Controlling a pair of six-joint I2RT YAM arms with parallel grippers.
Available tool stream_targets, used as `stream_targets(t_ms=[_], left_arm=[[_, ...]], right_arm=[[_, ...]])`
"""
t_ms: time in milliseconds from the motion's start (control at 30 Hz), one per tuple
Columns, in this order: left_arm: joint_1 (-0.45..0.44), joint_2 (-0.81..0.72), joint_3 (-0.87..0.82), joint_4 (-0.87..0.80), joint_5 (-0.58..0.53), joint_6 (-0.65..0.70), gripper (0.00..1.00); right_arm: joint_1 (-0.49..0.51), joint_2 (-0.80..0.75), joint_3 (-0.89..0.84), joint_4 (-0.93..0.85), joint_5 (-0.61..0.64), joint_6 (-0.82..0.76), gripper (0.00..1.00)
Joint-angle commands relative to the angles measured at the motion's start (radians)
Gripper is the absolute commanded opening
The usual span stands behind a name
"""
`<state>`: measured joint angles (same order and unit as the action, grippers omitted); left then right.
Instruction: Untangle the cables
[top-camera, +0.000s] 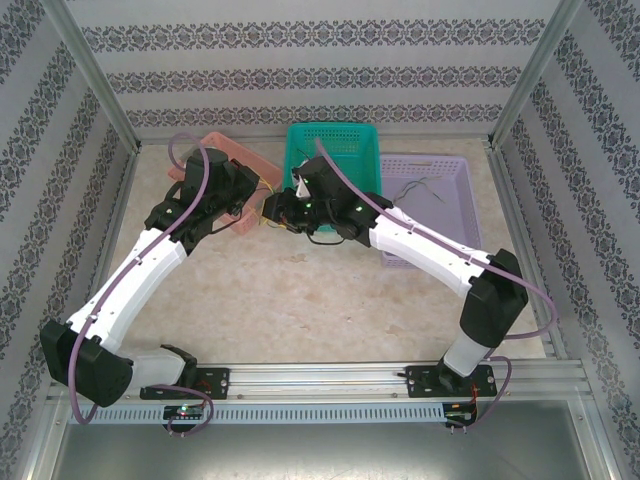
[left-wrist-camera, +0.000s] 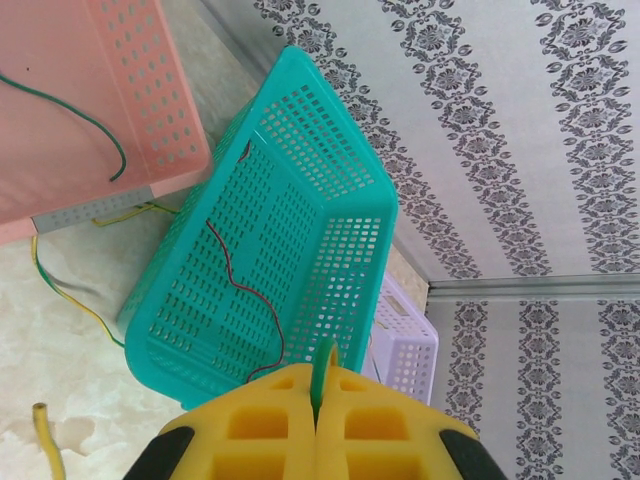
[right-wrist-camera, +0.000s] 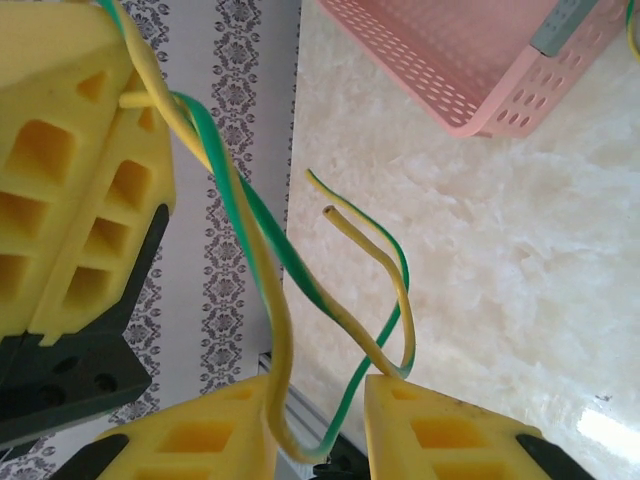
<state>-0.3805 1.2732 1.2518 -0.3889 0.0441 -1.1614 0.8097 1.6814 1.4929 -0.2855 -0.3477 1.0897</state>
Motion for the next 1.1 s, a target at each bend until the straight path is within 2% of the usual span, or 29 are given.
stream_targets(t_ms=[0,100,167,233,333,467,600,767,867,933,1000,1067], left_arm=[[-0.021,-0.001,0.028,-0.009,-0.001,-0.025,0.0],[-0.025,-0.003,0.029,-0.025,-0.003,-0.024,0.0],[-0.025,-0.009,0.026,-0.032,-0.007,-0.013,0.0],[-0.024,-0.014,0.033,-0.048,-0.032,0.023,0.0],[-0.008,-0.006,0.07,-0.068,-0.041,0.118,0.0],[0.016,0.037,0.144,-0.096,0.015,0.314,0.0],[0.021,0.083,0.224,-0.152,0.122,0.533,0.0],[0.026,0.089,0.253,-0.189,0.271,0.709,0.0],[0.046,0.098,0.275,-0.197,0.381,0.716,0.0],[0.059,0.119,0.299,-0.199,0.452,0.664,0.0],[0.077,0.153,0.314,-0.163,0.551,0.539,0.0],[0.077,0.172,0.311,-0.099,0.601,0.408,0.0]], right_arm=[[0.008,0.017,0.043,-0.008,0.033,-0.031,0.29],[0.008,0.026,0.057,0.004,0.035,-0.053,0.23],[0.008,0.028,0.074,-0.005,0.028,-0.086,0.09],[0.007,0.011,0.081,-0.026,0.012,-0.134,0.0],[-0.001,-0.033,0.075,-0.1,-0.02,-0.207,0.0],[-0.061,-0.086,0.029,-0.17,-0.161,-0.253,0.0],[-0.153,-0.114,0.001,-0.21,-0.312,-0.307,0.0],[-0.256,-0.099,0.013,-0.269,-0.471,-0.416,0.0],[-0.299,-0.082,0.033,-0.373,-0.478,-0.553,0.0],[-0.311,-0.068,0.049,-0.432,-0.447,-0.649,0.0],[-0.313,-0.054,0.047,-0.439,-0.421,-0.706,0.0],[-0.304,-0.033,0.035,-0.413,-0.427,-0.725,0.0]])
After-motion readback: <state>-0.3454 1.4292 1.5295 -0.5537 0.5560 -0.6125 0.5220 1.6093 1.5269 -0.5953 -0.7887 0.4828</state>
